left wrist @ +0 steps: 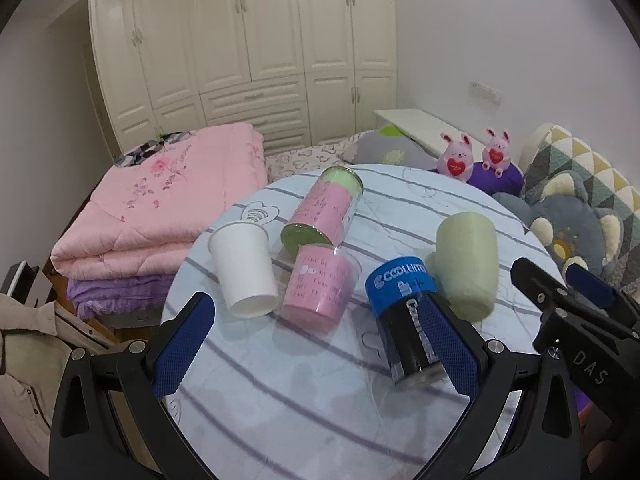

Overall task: Flip cup upright
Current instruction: 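Reach the right tool to the pale green cup lying on its side, then close the right gripper on the pale green cup's body and lift it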

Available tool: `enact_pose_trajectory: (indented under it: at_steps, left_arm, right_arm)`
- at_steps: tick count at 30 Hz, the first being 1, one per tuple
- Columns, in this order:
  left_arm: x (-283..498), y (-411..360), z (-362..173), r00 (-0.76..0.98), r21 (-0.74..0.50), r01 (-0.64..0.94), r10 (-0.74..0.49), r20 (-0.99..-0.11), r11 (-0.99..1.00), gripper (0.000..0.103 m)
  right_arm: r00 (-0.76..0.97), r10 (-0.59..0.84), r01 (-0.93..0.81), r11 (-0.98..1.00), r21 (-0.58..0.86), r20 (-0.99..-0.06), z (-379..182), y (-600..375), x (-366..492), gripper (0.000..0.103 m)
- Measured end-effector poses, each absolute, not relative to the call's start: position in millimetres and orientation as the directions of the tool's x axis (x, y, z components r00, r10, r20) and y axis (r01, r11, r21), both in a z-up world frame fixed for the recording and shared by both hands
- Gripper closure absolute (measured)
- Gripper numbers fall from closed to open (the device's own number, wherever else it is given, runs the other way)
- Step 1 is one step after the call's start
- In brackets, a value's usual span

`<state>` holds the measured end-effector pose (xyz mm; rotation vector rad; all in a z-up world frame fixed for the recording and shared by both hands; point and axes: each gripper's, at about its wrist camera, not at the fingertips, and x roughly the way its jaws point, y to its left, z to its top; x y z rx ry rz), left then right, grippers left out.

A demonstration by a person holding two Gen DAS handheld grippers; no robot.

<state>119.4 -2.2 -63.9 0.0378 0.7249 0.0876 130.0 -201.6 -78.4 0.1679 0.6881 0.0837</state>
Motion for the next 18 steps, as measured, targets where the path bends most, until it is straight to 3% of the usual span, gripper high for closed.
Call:
enact_pose_trajectory:
  at_steps: [10, 18]
  left_arm:
    - [166.0, 2.4, -84.1, 0.723, 0.083, -0.091, 0.123, -0.68, 0.992, 0.0]
    - [182.6, 6.8, -93.5, 0.717, 0.074, -0.08, 0.109, -0.689, 0.994, 0.0]
  right_arm:
    - [0.686, 0.133, 0.036, 0.976, 0.217, -0.715, -109.3, -203.5, 183.6, 0.02]
    - [0.583, 0.225, 0.078, 0.941, 0.329, -0.781, -140.2, -205.9, 212.9, 0.02]
